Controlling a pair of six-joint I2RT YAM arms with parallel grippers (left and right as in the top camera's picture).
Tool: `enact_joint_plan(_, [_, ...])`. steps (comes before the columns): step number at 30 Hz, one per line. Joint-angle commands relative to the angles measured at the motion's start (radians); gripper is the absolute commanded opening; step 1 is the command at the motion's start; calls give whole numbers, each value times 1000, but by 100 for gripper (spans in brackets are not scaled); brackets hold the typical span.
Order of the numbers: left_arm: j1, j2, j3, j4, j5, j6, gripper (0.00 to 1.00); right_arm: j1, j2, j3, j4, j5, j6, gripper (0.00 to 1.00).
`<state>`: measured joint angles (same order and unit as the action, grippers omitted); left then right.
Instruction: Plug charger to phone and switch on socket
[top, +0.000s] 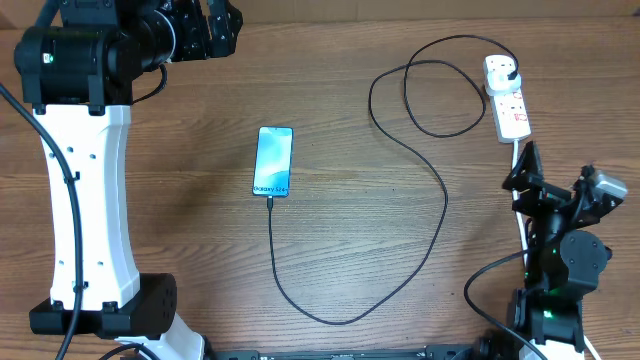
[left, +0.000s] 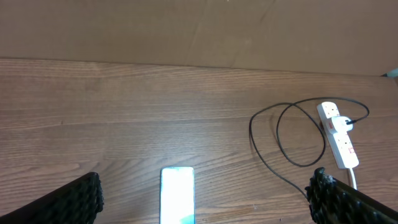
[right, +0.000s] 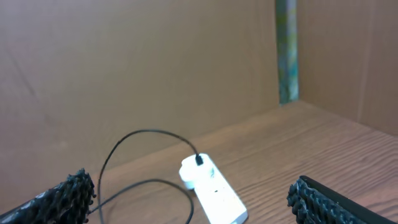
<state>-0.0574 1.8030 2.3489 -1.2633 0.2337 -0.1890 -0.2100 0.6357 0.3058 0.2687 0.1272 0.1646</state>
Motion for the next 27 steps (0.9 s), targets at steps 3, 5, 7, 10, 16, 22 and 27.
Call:
enact_joint_plan(3, [5,11,-4,3,-5,-14,100,-34,122,48,22,14,-17,100])
enact_joint_plan(5, [5,11,-4,3,-5,-14,100,-52,200,88,21,-13,-17,100])
enact_joint_plan(7, [5,11,-4,3,-5,-14,100,-80,305,148,21,-58,-16,100])
enact_joint_plan(10, [5,11,-4,3,-5,-14,100,-119,452,248,13,-121,-16,100])
enact_joint_plan(16, [5,11,-4,3,-5,-14,100,-181,659,423,-3,-223,-13,100])
enact_joint_plan(22, [5,11,-4,3,-5,-14,100,-207,845,561,-24,-265,-14,100])
enact_joint_plan(27, [5,11,-4,3,-5,-14,100,-207,997,665,-12,-310,-13,100])
